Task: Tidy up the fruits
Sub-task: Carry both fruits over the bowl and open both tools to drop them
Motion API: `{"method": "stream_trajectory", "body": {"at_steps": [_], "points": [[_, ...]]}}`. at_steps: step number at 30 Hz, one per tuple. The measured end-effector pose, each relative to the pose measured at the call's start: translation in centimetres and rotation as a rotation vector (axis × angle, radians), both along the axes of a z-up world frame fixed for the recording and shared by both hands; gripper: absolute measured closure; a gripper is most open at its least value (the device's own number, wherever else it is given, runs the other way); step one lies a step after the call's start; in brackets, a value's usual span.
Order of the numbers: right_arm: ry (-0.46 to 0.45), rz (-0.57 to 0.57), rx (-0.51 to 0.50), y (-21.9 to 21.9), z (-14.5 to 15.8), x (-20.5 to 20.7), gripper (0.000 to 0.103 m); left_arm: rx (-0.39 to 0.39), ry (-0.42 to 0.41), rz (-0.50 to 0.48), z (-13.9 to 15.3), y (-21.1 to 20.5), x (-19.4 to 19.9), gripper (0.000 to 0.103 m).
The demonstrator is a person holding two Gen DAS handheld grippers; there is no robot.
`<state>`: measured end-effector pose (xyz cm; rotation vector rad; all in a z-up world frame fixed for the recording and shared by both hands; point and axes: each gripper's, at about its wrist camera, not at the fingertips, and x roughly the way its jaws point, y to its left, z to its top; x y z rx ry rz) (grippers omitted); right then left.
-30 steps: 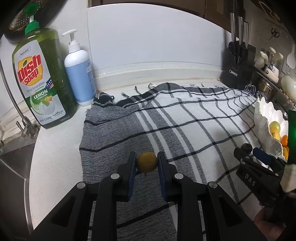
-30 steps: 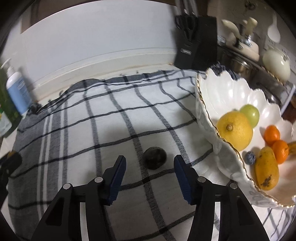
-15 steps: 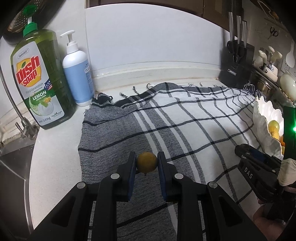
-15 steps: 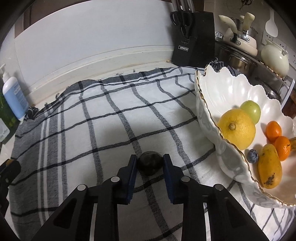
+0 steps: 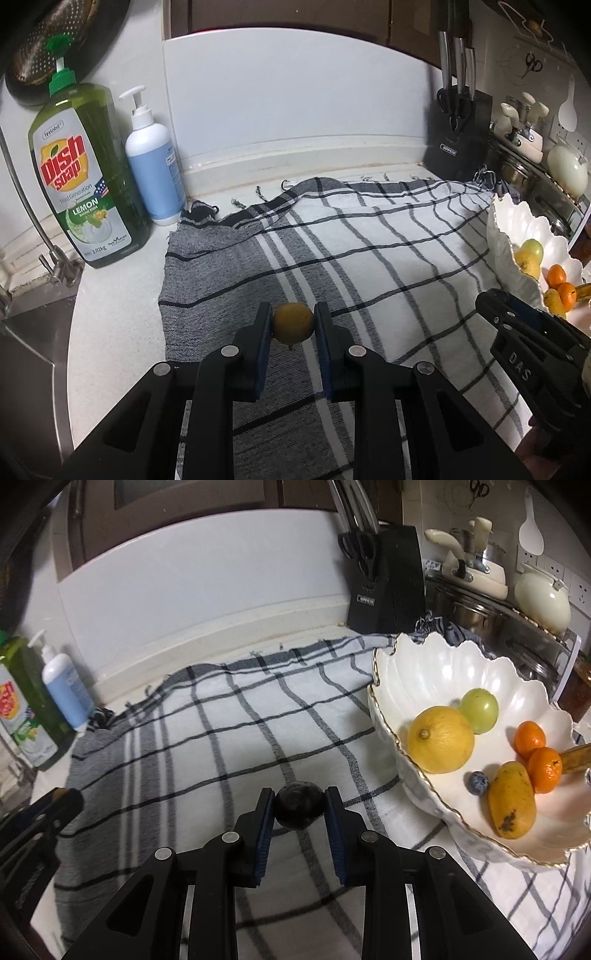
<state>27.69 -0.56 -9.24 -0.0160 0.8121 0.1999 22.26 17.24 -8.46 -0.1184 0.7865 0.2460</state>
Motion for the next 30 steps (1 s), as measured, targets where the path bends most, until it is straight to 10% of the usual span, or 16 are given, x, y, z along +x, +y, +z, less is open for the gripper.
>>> {"method": "stream_trajectory", "body": {"at_steps": [30], "points": [[-0.138, -0.248, -0.016, -17.0, 6.8, -3.4, 0.074, -0.007, -0.094, -0.346, 5.8, -17.7, 3.2, 0.079]]}}
